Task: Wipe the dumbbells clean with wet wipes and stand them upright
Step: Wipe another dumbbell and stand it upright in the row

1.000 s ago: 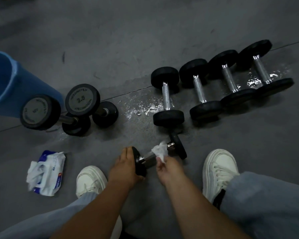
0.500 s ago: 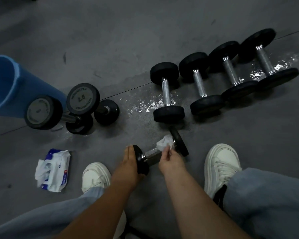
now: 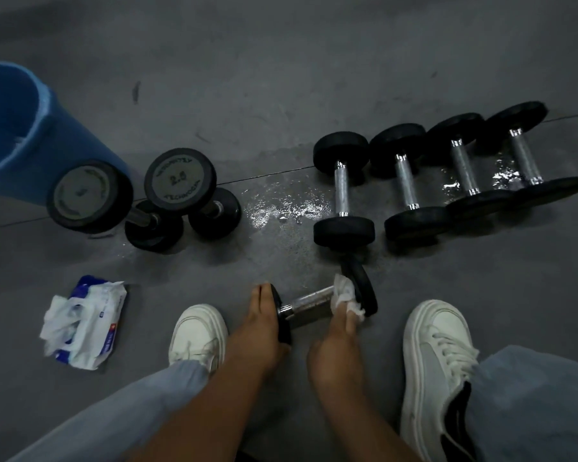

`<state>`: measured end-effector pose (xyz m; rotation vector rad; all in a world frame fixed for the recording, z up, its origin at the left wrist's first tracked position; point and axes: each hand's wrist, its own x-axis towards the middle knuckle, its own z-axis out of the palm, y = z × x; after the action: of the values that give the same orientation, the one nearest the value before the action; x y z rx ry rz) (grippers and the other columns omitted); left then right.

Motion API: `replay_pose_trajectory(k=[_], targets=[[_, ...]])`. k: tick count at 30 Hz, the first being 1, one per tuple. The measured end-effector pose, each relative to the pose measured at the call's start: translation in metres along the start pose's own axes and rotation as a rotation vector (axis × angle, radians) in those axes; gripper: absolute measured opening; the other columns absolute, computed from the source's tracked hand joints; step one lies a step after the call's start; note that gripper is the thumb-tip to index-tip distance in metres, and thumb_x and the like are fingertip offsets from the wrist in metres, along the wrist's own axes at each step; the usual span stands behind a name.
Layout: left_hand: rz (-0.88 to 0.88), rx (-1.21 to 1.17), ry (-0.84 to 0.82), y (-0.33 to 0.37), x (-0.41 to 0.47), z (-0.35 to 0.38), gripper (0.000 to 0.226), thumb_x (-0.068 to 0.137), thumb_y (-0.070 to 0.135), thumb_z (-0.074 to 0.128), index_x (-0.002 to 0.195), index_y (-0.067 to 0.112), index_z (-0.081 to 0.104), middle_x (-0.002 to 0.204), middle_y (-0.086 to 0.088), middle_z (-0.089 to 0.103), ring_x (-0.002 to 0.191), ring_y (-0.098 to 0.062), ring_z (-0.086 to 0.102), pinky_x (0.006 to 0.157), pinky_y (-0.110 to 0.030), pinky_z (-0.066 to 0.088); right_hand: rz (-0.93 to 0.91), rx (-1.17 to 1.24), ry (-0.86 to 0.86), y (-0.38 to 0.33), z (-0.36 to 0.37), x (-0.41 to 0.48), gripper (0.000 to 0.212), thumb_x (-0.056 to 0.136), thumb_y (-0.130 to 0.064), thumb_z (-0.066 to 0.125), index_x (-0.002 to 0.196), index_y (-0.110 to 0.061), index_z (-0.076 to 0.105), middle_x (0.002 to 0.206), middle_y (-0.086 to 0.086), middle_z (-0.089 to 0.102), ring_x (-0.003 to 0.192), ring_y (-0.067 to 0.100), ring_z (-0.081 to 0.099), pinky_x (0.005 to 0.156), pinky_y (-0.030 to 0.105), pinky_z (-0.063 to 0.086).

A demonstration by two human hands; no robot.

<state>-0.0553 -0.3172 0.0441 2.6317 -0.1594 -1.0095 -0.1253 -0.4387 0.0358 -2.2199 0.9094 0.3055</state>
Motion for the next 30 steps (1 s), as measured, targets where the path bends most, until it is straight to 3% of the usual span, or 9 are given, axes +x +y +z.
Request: replay_pose_trajectory(k=[4, 7, 11, 15, 18, 20, 22, 27, 30], targets=[[0.002, -0.004, -0.001, 0.001, 0.003, -0.004, 0.122, 0.071, 0.023, 0.08, 0.155, 0.018, -0.008, 0.163, 0.003, -0.012, 0.14, -0.028, 0.039, 0.103, -0.04, 0.045, 0.1, 0.259, 0.134, -0.007, 0.0, 0.017, 0.056, 0.089, -0.005, 0.049, 0.143, -0.007, 0.034, 0.148, 0.014, 0.03, 0.129, 0.029, 0.043, 0.1, 0.029, 0.04], [0.002, 0.01, -0.002, 0.003, 0.003, -0.006, 0.121, 0.071, 0.023, 0.081, 0.155, 0.017, -0.006, 0.164, 0.002, -0.01, 0.139, -0.028, 0.04, 0.103, -0.038, 0.044, 0.495, 0.823, 0.124, -0.015, -0.003, 0.042, 0.025, 0.09, -0.007, 0.055, 0.114, -0.005, 0.06, 0.108, 0.013, 0.063, 0.097, 0.026, 0.062, 0.073, 0.019, 0.045], [-0.002, 0.017, -0.024, 0.001, 0.005, -0.005, 0.125, 0.07, 0.026, 0.082, 0.155, 0.019, -0.01, 0.164, 0.002, -0.012, 0.14, -0.027, 0.039, 0.104, -0.038, 0.044, 0.93, 1.458, -0.051, -0.023, -0.016, 0.069, 0.014, 0.096, -0.021, 0.053, 0.083, -0.019, 0.057, 0.075, -0.002, 0.054, 0.07, 0.007, 0.051, 0.064, 0.019, 0.039], [-0.003, 0.022, -0.027, 0.0, 0.005, -0.005, 0.125, 0.069, 0.027, 0.081, 0.155, 0.02, -0.009, 0.163, 0.005, -0.01, 0.138, -0.027, 0.042, 0.101, -0.039, 0.046, 0.928, 1.413, 0.115, -0.017, -0.009, 0.049, 0.018, 0.095, -0.012, 0.05, 0.078, -0.014, 0.058, 0.073, 0.003, 0.052, 0.059, 0.008, 0.044, 0.055, 0.019, 0.034], [0.001, 0.02, -0.014, 0.001, 0.004, -0.005, 0.125, 0.069, 0.027, 0.082, 0.155, 0.02, -0.007, 0.163, 0.007, -0.009, 0.137, -0.025, 0.041, 0.1, -0.038, 0.047, 1.022, 1.689, -0.017, -0.026, -0.014, 0.056, 0.018, 0.076, -0.029, 0.058, 0.079, -0.012, 0.052, 0.115, 0.03, 0.056, 0.073, 0.01, 0.047, 0.082, 0.029, 0.04], [-0.002, 0.017, -0.022, 0.001, 0.005, -0.006, 0.125, 0.07, 0.027, 0.082, 0.155, 0.02, -0.008, 0.163, 0.007, -0.011, 0.138, -0.025, 0.041, 0.1, -0.037, 0.046, 1.018, 1.688, 0.021, -0.031, -0.021, 0.063, 0.015, 0.085, -0.031, 0.054, 0.081, -0.016, 0.051, 0.135, 0.019, 0.051, 0.096, 0.014, 0.053, 0.09, 0.028, 0.039], [-0.018, 0.011, -0.036, 0.001, 0.005, -0.007, 0.126, 0.07, 0.027, 0.082, 0.155, 0.02, -0.01, 0.163, 0.006, -0.013, 0.139, -0.025, 0.04, 0.101, -0.037, 0.046, 1.051, 1.622, 0.036, -0.02, -0.02, 0.06, 0.013, 0.098, -0.023, 0.045, 0.092, -0.016, 0.055, 0.132, 0.004, 0.053, 0.117, 0.014, 0.052, 0.076, 0.02, 0.042], [-0.016, 0.014, -0.028, 0.0, 0.005, -0.005, 0.125, 0.069, 0.028, 0.082, 0.155, 0.021, -0.009, 0.163, 0.008, -0.011, 0.135, -0.027, 0.045, 0.098, -0.04, 0.048, 1.046, 1.606, -0.087, -0.019, -0.02, 0.067, 0.015, 0.098, -0.02, 0.043, 0.098, -0.017, 0.057, 0.126, -0.002, 0.05, 0.099, 0.011, 0.054, 0.074, 0.024, 0.041], [-0.031, -0.001, -0.046, -0.001, 0.008, -0.005, 0.128, 0.067, 0.028, 0.084, 0.155, 0.022, -0.009, 0.163, 0.008, -0.011, 0.135, -0.027, 0.045, 0.1, -0.041, 0.047, 1.005, 1.593, -0.032, -0.021, -0.019, 0.062, 0.031, 0.1, -0.02, 0.041, 0.128, -0.015, 0.053, 0.126, -0.003, 0.049, 0.121, 0.013, 0.05, 0.089, 0.023, 0.039]])
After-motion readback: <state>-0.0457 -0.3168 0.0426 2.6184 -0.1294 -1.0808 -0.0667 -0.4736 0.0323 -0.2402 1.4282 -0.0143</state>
